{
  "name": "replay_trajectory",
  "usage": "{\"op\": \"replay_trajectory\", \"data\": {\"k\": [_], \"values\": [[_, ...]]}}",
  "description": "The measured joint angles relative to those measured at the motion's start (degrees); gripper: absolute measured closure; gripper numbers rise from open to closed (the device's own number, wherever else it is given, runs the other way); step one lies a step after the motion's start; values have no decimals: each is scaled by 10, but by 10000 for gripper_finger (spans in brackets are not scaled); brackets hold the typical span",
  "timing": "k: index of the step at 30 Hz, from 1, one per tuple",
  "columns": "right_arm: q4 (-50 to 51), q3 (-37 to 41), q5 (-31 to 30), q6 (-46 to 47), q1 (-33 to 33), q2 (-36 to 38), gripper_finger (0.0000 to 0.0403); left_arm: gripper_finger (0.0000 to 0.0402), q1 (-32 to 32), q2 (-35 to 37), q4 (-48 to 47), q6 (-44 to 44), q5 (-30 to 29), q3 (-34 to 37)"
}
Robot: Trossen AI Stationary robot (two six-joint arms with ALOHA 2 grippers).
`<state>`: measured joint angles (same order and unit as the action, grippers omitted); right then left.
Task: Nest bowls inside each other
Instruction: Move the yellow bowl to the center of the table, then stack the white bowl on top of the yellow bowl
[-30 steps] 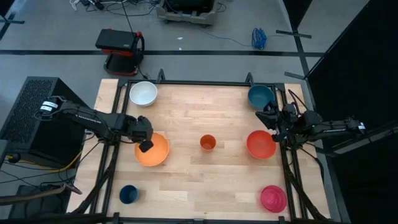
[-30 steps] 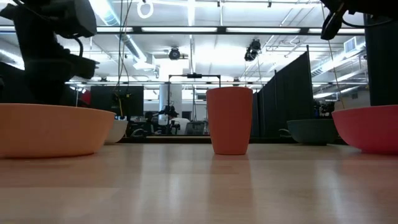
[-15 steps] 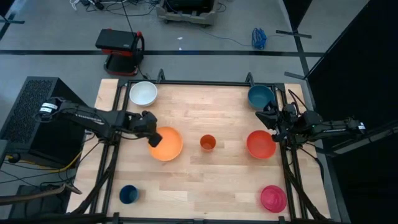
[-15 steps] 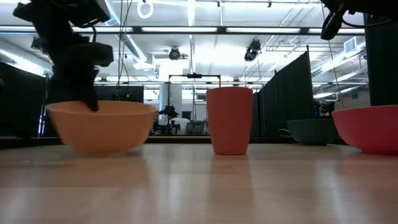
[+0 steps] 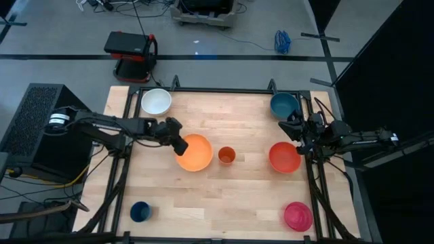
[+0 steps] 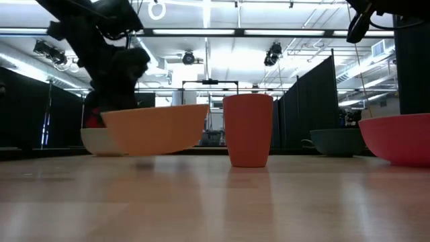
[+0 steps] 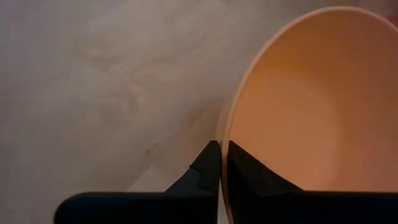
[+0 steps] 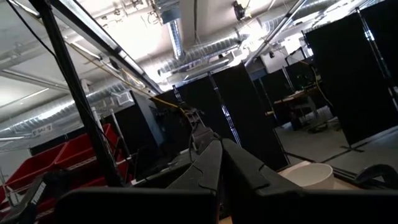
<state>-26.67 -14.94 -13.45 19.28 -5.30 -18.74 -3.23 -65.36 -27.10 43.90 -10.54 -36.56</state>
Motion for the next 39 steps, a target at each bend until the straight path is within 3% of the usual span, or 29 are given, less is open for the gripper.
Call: {"op": "replay_trajectory", "data": {"k": [12,17,25,39], "values": [[0,0,0,0,0,0,403,401,-5,-75,45,-2,36,-2],[1,0,0,0,0,0,403,384,-5,-79,50,-4,26,-1],[4,0,0,0,0,0,403,276,-6,-79,64,-6,24,-2],[6,0,0,0,0,0,403,118,-18,-46,43,-103,-9,-92]]}}
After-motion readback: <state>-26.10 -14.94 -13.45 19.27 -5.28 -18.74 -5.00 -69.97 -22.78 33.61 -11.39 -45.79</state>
